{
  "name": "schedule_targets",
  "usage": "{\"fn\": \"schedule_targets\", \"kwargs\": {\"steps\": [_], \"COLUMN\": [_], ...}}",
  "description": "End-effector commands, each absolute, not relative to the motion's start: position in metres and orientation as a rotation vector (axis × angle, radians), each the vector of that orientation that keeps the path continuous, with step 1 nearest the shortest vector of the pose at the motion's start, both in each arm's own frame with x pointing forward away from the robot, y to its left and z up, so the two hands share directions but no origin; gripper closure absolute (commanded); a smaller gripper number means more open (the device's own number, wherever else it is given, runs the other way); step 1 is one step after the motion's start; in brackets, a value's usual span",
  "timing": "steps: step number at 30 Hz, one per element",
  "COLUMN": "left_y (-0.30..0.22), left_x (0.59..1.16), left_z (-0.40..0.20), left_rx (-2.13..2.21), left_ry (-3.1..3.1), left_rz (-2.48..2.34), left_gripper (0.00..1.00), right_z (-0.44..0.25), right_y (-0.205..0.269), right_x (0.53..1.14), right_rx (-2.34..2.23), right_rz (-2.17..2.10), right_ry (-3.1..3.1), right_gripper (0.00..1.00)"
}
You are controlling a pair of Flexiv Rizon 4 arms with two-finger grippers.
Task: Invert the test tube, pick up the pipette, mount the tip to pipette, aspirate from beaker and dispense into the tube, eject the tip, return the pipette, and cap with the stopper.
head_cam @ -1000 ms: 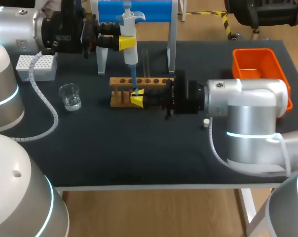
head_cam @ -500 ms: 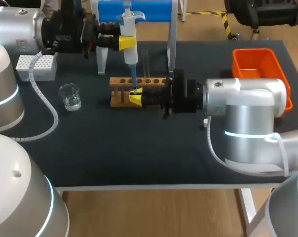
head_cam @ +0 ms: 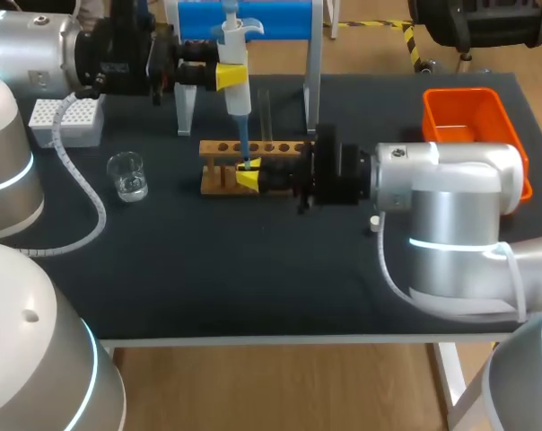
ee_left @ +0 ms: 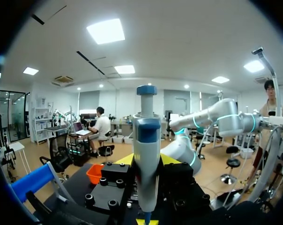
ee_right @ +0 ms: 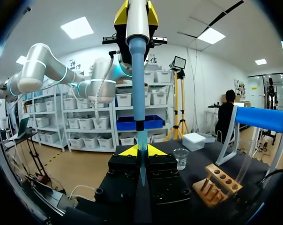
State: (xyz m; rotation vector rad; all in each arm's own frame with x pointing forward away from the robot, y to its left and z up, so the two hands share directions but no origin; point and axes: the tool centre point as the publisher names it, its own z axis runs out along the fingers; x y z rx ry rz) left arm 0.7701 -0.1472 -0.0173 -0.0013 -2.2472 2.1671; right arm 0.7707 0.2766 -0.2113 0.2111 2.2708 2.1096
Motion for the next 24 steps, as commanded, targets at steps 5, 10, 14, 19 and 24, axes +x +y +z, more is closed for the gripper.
{"fn": "schedule_targets", "kwargs": {"steps": [5, 10, 14, 19, 24], "left_y": [-0.148, -0.148, -0.148, -0.148, -0.148], "left_x": [0.77, 0.77, 0.77, 0.77, 0.77], "left_z": [-0.019, -0.019, -0.019, -0.019, -0.019], "left_rx": [0.0, 0.0, 0.0, 0.0, 0.0], "left_ry": [-2.248, -2.248, -2.248, -2.248, -2.248], "left_rz": [2.168, 2.168, 2.168, 2.168, 2.168], "left_gripper": [1.0, 1.0, 1.0, 1.0, 1.0], "right_z": [-0.213, -0.213, -0.212, -0.207, -0.202], "right_y": [0.278, 0.279, 0.28, 0.28, 0.28], "right_x": [0.769, 0.769, 0.768, 0.768, 0.768], "right_rx": [0.242, 0.242, 0.236, 0.209, 0.202], "right_rz": [2.111, 2.109, 2.103, 2.093, 2.096], "right_ry": [2.286, 2.287, 2.29, 2.282, 2.27], "right_gripper": [1.0, 1.0, 1.0, 1.0, 1.0]}}
